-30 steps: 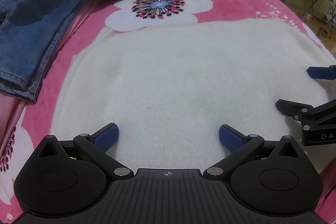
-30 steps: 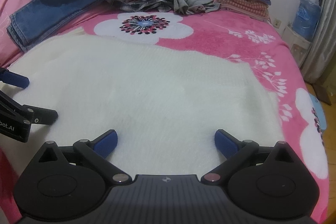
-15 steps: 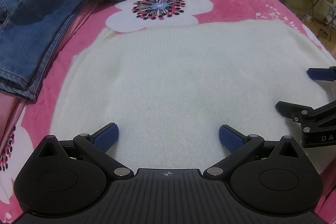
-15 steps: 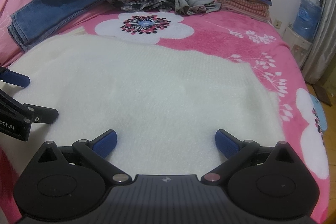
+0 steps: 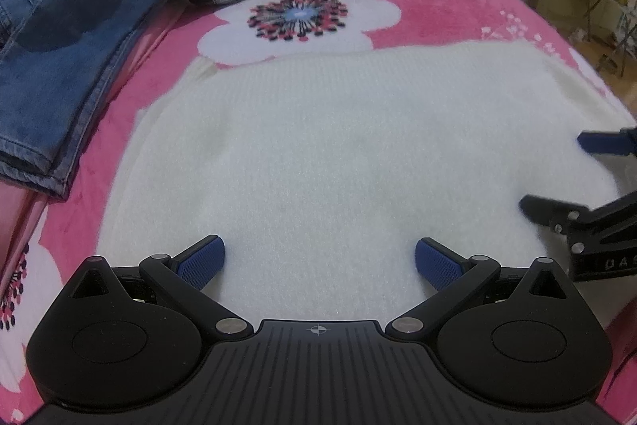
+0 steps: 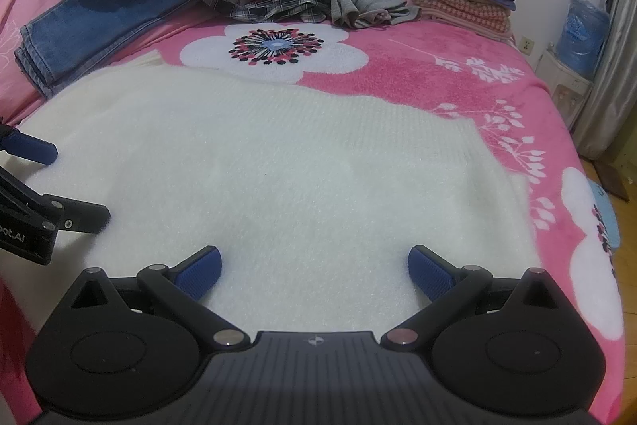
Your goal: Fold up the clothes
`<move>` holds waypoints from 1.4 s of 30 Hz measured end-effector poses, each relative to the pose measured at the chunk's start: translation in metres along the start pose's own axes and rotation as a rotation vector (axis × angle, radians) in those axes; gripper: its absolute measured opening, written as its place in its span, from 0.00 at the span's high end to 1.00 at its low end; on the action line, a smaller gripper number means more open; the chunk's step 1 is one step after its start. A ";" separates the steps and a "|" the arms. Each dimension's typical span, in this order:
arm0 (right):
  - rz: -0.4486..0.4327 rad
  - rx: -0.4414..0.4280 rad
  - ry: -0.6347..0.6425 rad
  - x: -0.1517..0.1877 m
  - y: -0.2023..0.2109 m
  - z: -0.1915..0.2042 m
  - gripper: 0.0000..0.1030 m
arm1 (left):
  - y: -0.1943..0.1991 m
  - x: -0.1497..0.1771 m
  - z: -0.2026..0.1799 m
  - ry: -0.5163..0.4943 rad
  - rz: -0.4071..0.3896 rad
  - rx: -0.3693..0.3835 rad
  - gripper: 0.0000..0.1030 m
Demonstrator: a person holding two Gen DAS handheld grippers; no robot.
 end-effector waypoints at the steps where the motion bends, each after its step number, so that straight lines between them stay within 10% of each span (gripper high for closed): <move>1: -0.002 -0.001 -0.001 0.000 0.000 0.000 0.01 | 0.003 -0.001 0.001 0.006 -0.019 0.004 0.00; 13: -0.071 -0.033 -0.017 -0.010 0.010 -0.008 0.16 | 0.013 -0.028 -0.001 -0.070 -0.241 0.087 0.08; 19: -0.099 -0.076 -0.054 -0.032 -0.010 -0.015 0.48 | -0.012 -0.039 0.010 -0.041 -0.208 0.114 0.50; 28: -0.048 0.023 -0.194 -0.020 -0.012 -0.091 0.76 | -0.016 -0.033 0.067 0.140 -0.193 0.150 0.51; 35: -0.087 -0.096 -0.127 -0.058 -0.047 -0.046 0.76 | -0.030 -0.054 0.077 0.160 -0.177 0.142 0.51; 42: -0.031 0.038 -0.337 -0.038 -0.052 -0.121 1.00 | -0.034 -0.053 0.082 0.138 -0.171 0.152 0.52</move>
Point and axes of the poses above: each gripper's, at about its wrist camera, not at the fingertips, and y roughly against the way its jaws point, z to its left, x to its underside, the point moved 3 cm from there along -y, roughly the way its jaws point, and after that the axes turned 8 degrees about x, right-handed, at the moved point
